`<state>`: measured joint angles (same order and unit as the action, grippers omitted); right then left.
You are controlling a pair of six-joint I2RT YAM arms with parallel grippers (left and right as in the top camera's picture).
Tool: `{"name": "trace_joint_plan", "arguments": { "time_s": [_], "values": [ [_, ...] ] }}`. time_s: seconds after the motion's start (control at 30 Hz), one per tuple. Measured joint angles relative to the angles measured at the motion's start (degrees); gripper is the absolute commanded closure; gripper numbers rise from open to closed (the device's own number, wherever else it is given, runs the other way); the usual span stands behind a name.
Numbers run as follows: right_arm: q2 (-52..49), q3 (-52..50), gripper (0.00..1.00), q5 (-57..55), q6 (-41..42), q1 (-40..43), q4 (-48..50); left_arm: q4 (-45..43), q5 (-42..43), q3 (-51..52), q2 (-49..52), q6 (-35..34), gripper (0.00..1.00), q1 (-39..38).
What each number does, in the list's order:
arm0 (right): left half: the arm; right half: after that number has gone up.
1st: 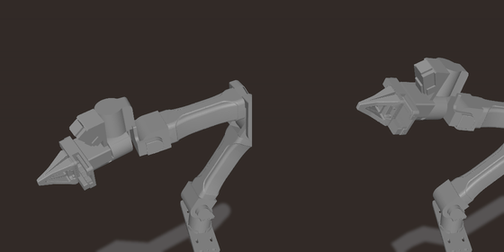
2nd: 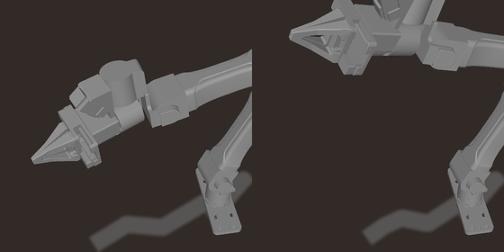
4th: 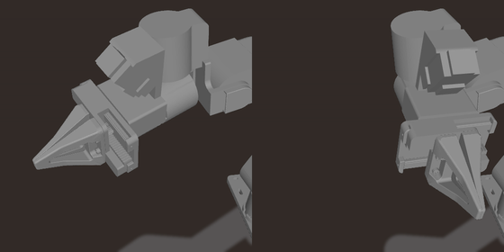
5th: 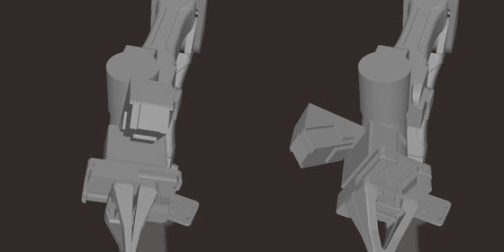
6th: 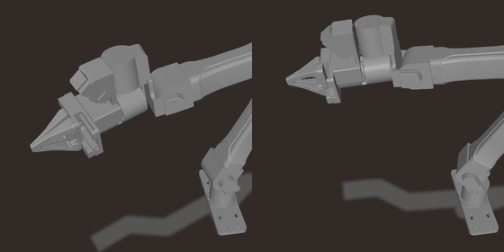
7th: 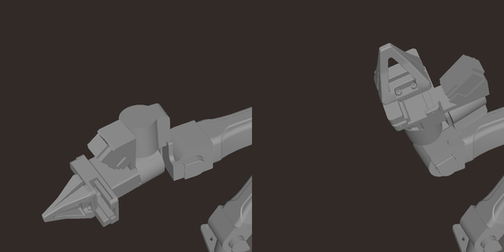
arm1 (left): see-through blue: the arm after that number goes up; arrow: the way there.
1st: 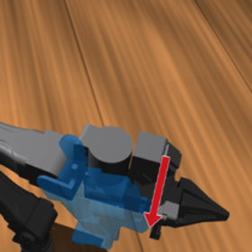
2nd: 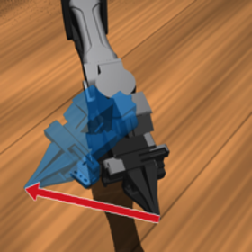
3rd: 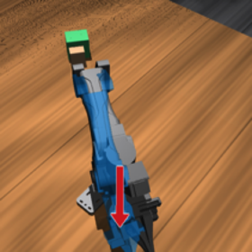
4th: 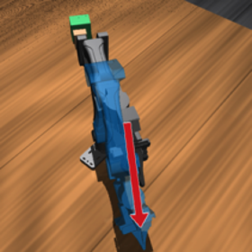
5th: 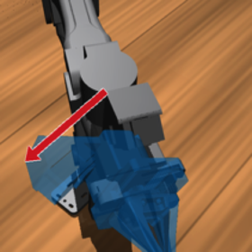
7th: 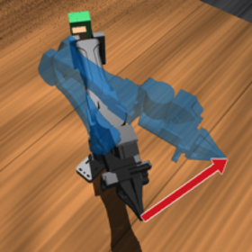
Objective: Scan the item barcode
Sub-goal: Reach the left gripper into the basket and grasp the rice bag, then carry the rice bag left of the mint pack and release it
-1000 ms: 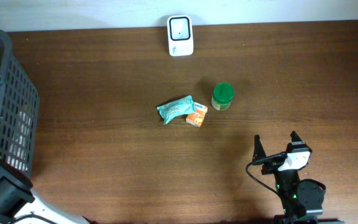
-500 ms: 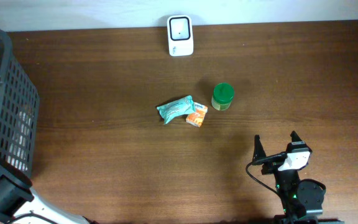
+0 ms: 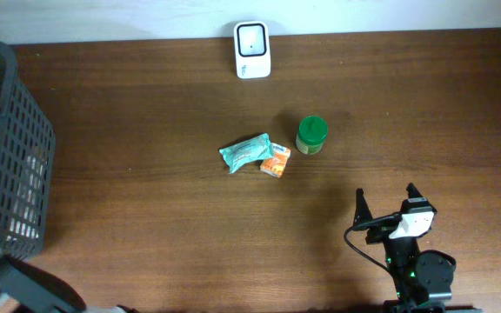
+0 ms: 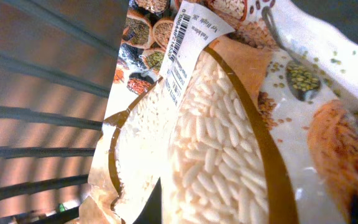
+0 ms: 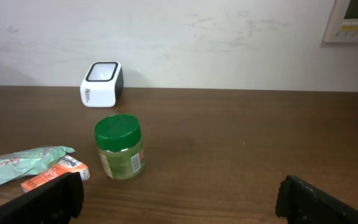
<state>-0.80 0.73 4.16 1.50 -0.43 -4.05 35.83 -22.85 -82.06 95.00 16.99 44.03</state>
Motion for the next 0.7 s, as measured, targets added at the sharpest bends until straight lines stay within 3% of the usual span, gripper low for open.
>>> {"name": "trace_joint_plan", "arguments": {
  "time_s": [0.13,0.43,0.7],
  "values": [
    [0.0,0.0,0.02,0.0,0.04,0.0,0.0,-1.88,-3.93,-0.07,-5.77,3.13,1.0,-3.04],
    [0.0,0.0,0.02,0.0,0.02,0.0,0.0,-18.01,-13.42,-3.91,-13.03,16.28,1.0,-15.04],
    [0.0,0.0,0.02,0.0,0.04,0.0,0.0,-15.8,-15.85,-6.54,-18.03,18.14,1.0,-29.42]
  ]
}}
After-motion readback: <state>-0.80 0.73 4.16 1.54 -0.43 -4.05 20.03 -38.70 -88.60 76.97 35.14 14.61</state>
